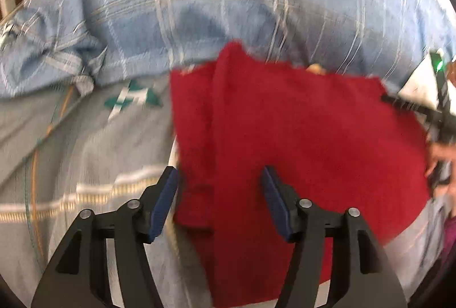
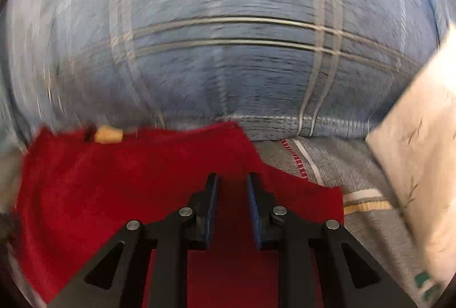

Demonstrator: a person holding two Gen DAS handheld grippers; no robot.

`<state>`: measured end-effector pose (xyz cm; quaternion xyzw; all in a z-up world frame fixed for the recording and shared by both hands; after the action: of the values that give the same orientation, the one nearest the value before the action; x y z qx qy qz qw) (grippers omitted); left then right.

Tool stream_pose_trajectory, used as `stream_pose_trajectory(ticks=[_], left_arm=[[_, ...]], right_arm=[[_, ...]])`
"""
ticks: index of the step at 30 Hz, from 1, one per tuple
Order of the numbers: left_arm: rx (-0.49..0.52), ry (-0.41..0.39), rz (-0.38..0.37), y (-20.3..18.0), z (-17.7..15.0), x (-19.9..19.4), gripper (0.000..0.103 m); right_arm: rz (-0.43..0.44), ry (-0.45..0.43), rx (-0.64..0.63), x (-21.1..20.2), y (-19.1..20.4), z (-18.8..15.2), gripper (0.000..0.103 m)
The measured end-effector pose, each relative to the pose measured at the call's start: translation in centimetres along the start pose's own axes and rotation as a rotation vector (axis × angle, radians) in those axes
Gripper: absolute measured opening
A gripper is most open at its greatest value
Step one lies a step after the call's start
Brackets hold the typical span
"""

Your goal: Fold small clothes

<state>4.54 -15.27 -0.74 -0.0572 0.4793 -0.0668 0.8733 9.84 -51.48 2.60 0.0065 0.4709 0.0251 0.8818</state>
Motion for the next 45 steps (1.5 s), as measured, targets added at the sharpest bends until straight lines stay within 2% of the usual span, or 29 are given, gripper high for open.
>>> stream_pose_trajectory(ticks=[2,5,7,9,10,12,14,15,16,17,21,25,27,29,31,34,39,41,42,45], left_arm=[[-0.028,-0.029,-0.001,1.1,-0.5,-0.7,0.073],[-0.103,0.008,-0.032,2.4,-0.2,-1.1,0.073],[-0.108,0.001,-0.033,2.7,-0.4,-1.9,0.073],[-0.090,-0.021,-0.022,2.8,-1.0,-3.0,0.073],[-0.088,-0.029,-0.015,3.0,-1.3,-3.4,0.073],[-0.097,-0.041,-0.007,3.5,-1.9,-4.1,0.073],[-0.115,-0.049,-0.010,3.7,-2.2,-5.0,0.073],[-0.132,-0.057,-0.015,4.1,-2.6,-5.3,0.073],[-0.140,-0.059,-0.019,4.3,-2.8,-5.6,0.073],[-0.148,-0.060,-0.023,4.4,-2.9,-5.6,0.073],[-0.150,-0.063,-0.036,4.8,-3.0,-4.8,0.073],[-0.158,-0.054,-0.057,4.9,-2.9,-4.3,0.073],[-0.153,-0.055,-0.065,5.0,-2.9,-4.3,0.073],[-0.149,-0.057,-0.071,5.0,-2.8,-4.3,0.073],[-0.153,-0.054,-0.082,5.1,-2.7,-4.3,0.073],[-0.152,-0.058,-0.087,5.2,-2.8,-4.4,0.073],[-0.146,-0.060,-0.092,5.2,-2.8,-4.3,0.073],[-0.151,-0.058,-0.096,5.3,-2.8,-4.2,0.074],[-0.151,-0.058,-0.096,5.3,-2.8,-4.2,0.074],[-0.151,-0.054,-0.100,5.3,-2.9,-4.0,0.074]], right_arm=[[-0.009,-0.012,0.021,-0.7,-0.5,0.0,0.016],[-0.007,-0.029,0.024,-2.3,-0.5,-0.4,0.027],[-0.027,-0.055,0.018,-3.6,-0.4,-0.3,0.050],[-0.043,-0.086,0.014,-4.6,-0.4,-0.1,0.060],[-0.067,-0.084,0.008,-4.8,-0.3,0.1,0.061],[-0.124,-0.052,0.002,-4.2,-0.5,0.3,0.061],[-0.111,-0.029,0.004,-2.8,-0.4,0.4,0.056],[-0.107,-0.012,0.000,-2.1,-0.4,0.4,0.035],[-0.126,0.010,-0.011,-1.4,-0.3,0.4,0.017],[-0.146,0.027,-0.018,-0.7,-0.2,0.4,0.011],[-0.200,0.037,-0.023,1.3,0.3,0.4,0.011],[-0.247,0.044,-0.040,1.5,1.2,0.8,0.020],[-0.270,0.019,-0.015,-0.2,1.7,1.1,0.028],[-0.285,-0.005,0.002,-2.0,2.5,1.3,0.028],[-0.234,-0.022,-0.005,-3.3,4.3,1.6,0.029],[-0.101,-0.044,-0.053,-4.5,9.1,2.3,0.030],[0.142,-0.044,-0.217,-4.1,18.7,3.1,0.030],[0.206,-0.041,-0.285,-3.5,23.1,2.6,0.030],[0.225,-0.040,-0.308,-3.7,24.3,1.7,0.030],[0.288,-0.030,-0.350,-2.5,28.0,1.9,0.030]])
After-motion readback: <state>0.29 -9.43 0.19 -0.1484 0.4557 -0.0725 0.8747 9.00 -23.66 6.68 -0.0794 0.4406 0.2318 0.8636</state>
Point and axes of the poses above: each gripper's, at about its wrist camera, not at the fingertips, and x roughly the way its jaws point, y to its left, z to its top, the point moved 2 cm from there along x, roughly the way its jaws point, and after that the axes turned 12 degrees about -x, right-handed, at the moved point
